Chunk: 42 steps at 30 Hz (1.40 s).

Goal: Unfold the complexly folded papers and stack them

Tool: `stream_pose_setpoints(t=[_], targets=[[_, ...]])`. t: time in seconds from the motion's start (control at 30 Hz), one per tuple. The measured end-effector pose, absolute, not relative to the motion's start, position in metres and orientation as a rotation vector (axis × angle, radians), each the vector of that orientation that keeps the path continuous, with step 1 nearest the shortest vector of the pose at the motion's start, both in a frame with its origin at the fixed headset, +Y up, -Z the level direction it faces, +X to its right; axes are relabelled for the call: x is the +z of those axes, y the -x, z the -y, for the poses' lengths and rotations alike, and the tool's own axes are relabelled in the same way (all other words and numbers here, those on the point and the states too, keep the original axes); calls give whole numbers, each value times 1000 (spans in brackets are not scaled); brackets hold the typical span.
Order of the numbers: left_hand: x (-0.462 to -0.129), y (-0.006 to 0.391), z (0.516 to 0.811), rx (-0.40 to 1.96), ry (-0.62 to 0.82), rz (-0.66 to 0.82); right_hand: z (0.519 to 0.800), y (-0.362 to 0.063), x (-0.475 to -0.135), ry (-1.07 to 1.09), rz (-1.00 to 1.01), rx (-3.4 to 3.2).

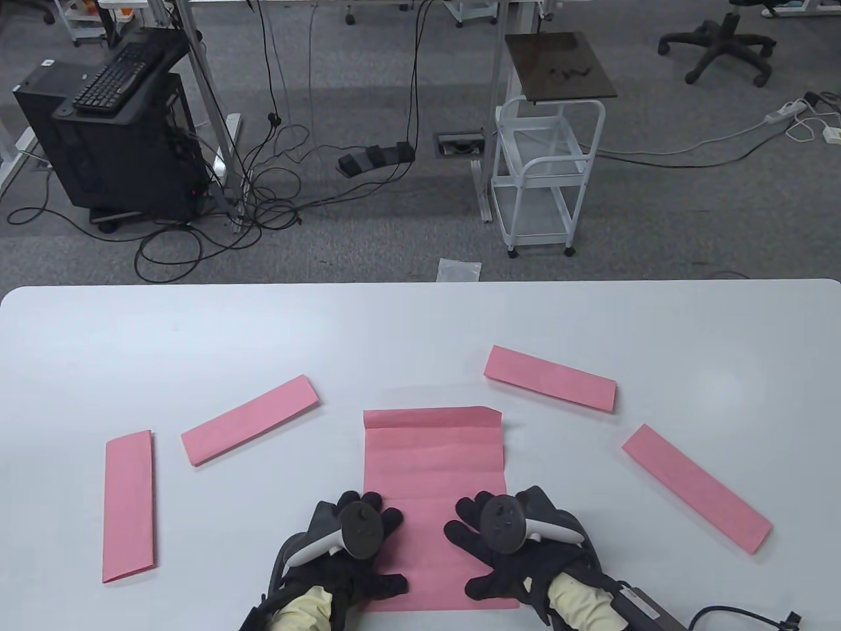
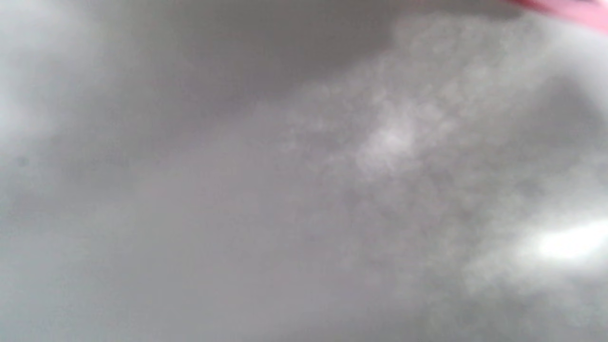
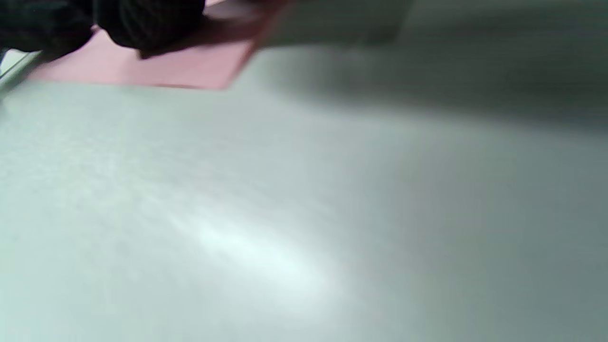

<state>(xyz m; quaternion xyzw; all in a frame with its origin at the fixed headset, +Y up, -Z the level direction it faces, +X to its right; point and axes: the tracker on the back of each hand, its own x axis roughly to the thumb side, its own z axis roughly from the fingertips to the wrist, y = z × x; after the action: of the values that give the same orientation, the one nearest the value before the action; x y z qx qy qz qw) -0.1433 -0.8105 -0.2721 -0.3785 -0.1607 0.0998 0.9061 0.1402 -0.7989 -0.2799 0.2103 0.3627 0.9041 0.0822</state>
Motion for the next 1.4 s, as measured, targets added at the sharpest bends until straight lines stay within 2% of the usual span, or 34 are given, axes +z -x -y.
stream_pose_setpoints(t=[0.1, 0.2, 0.27, 0.37, 0.5, 0.57, 0.63, 0.9, 1.03, 1.13, 1.2, 1.3, 1.4], targets=[[-272, 143, 811, 206, 782, 331, 799, -161, -277, -557, -1064, 2698], [-272, 143, 811, 206, 782, 330, 799, -160, -277, -552, -1054, 2684], [-272, 143, 811, 206, 783, 330, 791, -152, -278, -597, -1030, 2716], [-272, 143, 811, 206, 783, 331, 782, -131, -275, -731, -889, 2714], [-272, 143, 811, 205, 784, 333, 796, -92, -278, -831, -1017, 2620], [-272, 144, 811, 206, 785, 330, 799, -89, -286, -821, -1098, 2639], [-272, 143, 811, 205, 784, 330, 797, -97, -297, -719, -1022, 2648], [-272, 143, 811, 212, 786, 329, 799, -156, -341, -295, -979, 2620], [-272, 143, 811, 214, 788, 329, 799, -162, -345, -244, -969, 2601], [-273, 143, 811, 215, 790, 330, 789, -150, -340, -284, -909, 2682], [-273, 143, 811, 215, 790, 330, 785, -136, -332, -400, -839, 2789], [-273, 143, 811, 215, 790, 328, 789, -109, -317, -602, -927, 2685], [-273, 143, 811, 218, 792, 326, 795, -84, -310, -703, -998, 2600]])
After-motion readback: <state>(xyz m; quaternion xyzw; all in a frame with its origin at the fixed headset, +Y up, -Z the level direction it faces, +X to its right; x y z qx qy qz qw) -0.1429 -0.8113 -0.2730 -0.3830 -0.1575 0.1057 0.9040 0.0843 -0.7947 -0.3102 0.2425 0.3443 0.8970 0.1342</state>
